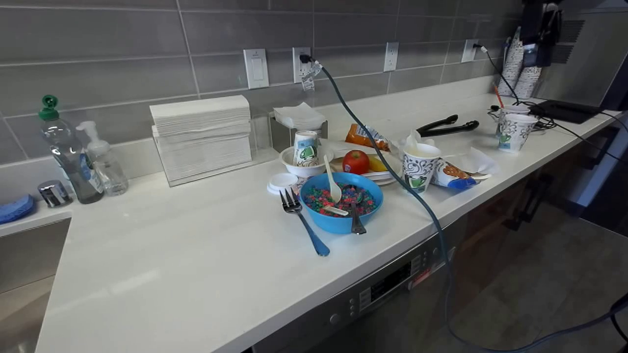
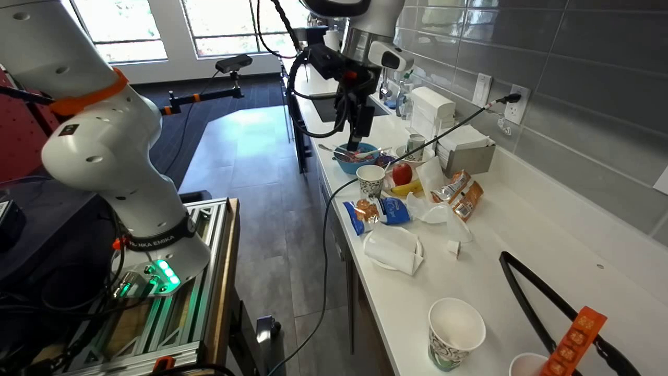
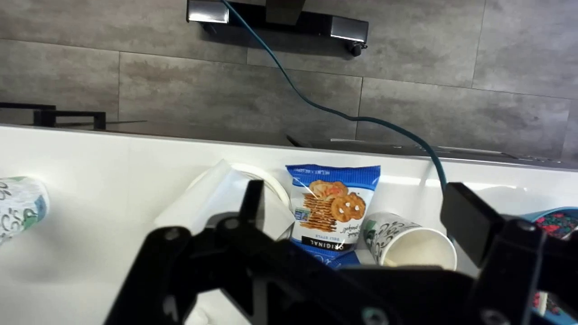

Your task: Put the left cup into the right cup

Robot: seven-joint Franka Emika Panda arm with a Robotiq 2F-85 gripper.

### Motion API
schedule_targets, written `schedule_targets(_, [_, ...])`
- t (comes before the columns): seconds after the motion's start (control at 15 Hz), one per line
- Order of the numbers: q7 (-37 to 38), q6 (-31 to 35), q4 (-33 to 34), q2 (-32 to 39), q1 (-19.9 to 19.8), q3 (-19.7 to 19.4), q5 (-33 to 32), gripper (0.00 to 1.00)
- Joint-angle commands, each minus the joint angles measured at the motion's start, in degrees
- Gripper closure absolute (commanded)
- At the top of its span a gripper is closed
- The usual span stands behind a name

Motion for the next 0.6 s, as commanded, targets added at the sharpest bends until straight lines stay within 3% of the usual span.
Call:
schedule_targets(0.0, [1.1,6.6,0.2,3.3,0.9,1.0,5.0,0.00])
schedule_targets(0.27, [1.7,15.2,0.2,7.4,1.5,2.1,9.3,0.00])
schedule_targets(0.53, [4.9,25.3,0.0,12.0,1.8,3.4,8.9,0.00])
